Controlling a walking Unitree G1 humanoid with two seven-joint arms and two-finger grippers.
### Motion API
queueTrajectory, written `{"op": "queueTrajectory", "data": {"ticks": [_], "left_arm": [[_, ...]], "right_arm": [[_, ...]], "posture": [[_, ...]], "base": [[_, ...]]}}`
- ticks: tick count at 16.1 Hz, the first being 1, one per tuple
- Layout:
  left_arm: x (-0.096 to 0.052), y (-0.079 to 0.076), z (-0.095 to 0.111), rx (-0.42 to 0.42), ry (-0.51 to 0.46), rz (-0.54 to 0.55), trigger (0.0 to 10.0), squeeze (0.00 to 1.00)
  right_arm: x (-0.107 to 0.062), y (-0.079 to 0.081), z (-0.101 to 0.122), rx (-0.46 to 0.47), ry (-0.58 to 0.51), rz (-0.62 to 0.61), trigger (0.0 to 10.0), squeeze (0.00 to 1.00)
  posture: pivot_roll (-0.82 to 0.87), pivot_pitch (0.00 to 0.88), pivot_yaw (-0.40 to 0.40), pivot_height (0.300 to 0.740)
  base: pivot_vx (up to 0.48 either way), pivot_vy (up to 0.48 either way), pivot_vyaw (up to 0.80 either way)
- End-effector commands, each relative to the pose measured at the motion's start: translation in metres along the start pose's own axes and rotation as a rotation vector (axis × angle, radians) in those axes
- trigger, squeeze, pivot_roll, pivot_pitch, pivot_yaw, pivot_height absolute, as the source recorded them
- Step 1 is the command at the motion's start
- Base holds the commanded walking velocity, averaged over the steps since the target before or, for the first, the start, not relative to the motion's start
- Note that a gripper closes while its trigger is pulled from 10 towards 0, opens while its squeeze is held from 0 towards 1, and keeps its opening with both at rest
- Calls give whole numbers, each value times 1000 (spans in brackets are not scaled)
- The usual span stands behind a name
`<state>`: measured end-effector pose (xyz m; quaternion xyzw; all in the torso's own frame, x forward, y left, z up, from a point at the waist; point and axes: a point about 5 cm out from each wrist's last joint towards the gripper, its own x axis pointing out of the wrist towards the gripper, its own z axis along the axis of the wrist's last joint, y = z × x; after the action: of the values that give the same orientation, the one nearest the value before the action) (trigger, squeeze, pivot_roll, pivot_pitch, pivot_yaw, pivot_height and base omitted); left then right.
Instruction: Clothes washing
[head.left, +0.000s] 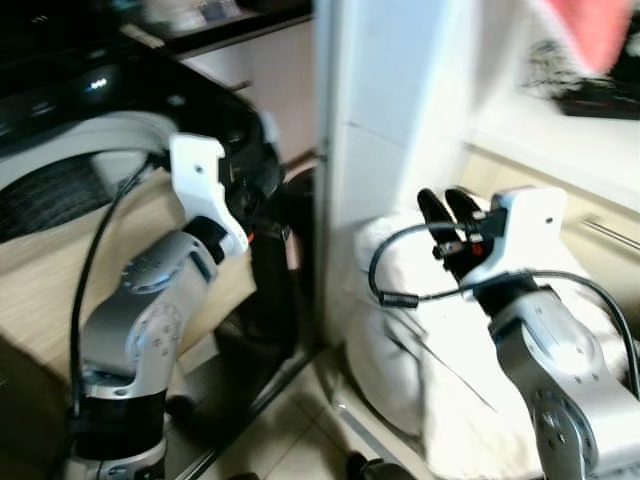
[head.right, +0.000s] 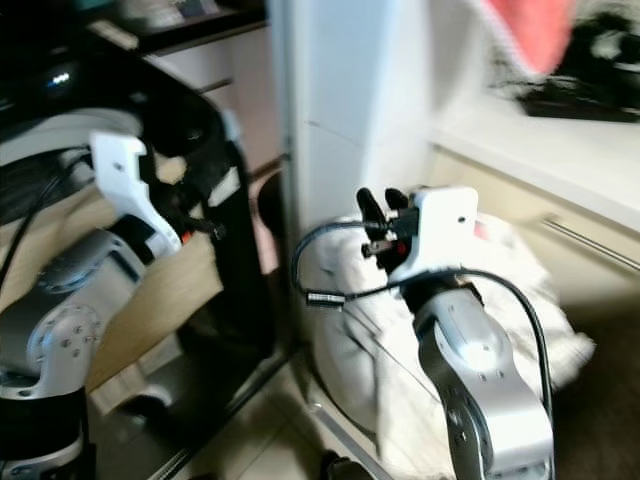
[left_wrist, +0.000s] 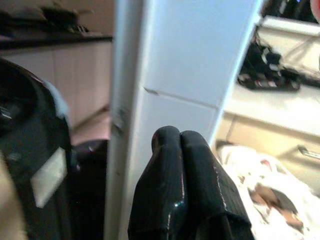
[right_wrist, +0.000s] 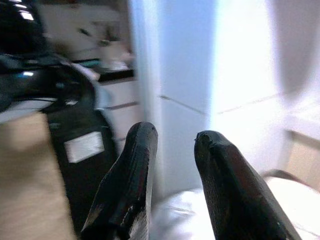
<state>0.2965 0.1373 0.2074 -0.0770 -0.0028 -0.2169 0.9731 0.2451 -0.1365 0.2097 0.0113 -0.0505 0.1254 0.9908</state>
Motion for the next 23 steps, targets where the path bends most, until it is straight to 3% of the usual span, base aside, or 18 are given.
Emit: {"op": "queueTrajectory", "data": {"ticks": [1,2,3,6,10,12,13,15,16,19,23], "left_arm": [[6,4,-6,37,-16,77,10000,0],[8,5,-7,51,-23,96,10000,0],[13,5,-2,141,-34,107,10000,0],[23,-4,5,193,-55,81,10000,0],[23,-9,-3,186,-60,101,10000,0],[20,-7,-10,193,-26,97,10000,0],[19,-6,-14,172,-7,90,10000,0],[13,-7,-23,185,40,8,10000,0],[9,-2,-31,281,80,-1,10000,0],[4,2,-38,344,158,-88,10000,0],[-13,-11,-45,349,273,-363,10000,0]], "right_arm": [[6,-4,-6,-41,51,-22,10000,0],[8,-4,-7,-54,63,-18,10000,0],[12,-6,-9,-68,85,-10,10000,0],[16,-7,-18,-22,146,23,10000,0],[17,-4,-29,-25,192,45,10000,0],[14,-6,-41,-78,236,14,10000,0],[13,-7,-46,-46,269,4,10000,0],[15,-15,-54,-29,306,-35,10000,24],[17,-26,-66,-38,400,-36,10000,1000],[17,-36,-86,-98,579,102,10000,1000],[19,-51,-104,-76,752,140,10000,1000]], "posture": [[-93,0,45,740],[-93,0,42,740],[-87,0,32,740],[-86,0,17,740],[-85,0,10,740],[-83,0,3,740],[-85,0,6,740],[-88,0,15,740],[-88,0,18,740],[-81,0,16,740],[-63,0,5,740]], "base": [[0,0,-788],[0,0,-788],[0,0,-788],[0,0,-783],[0,0,0],[0,0,0],[0,0,0],[0,0,0],[0,0,0],[0,0,0],[0,0,0]]}}
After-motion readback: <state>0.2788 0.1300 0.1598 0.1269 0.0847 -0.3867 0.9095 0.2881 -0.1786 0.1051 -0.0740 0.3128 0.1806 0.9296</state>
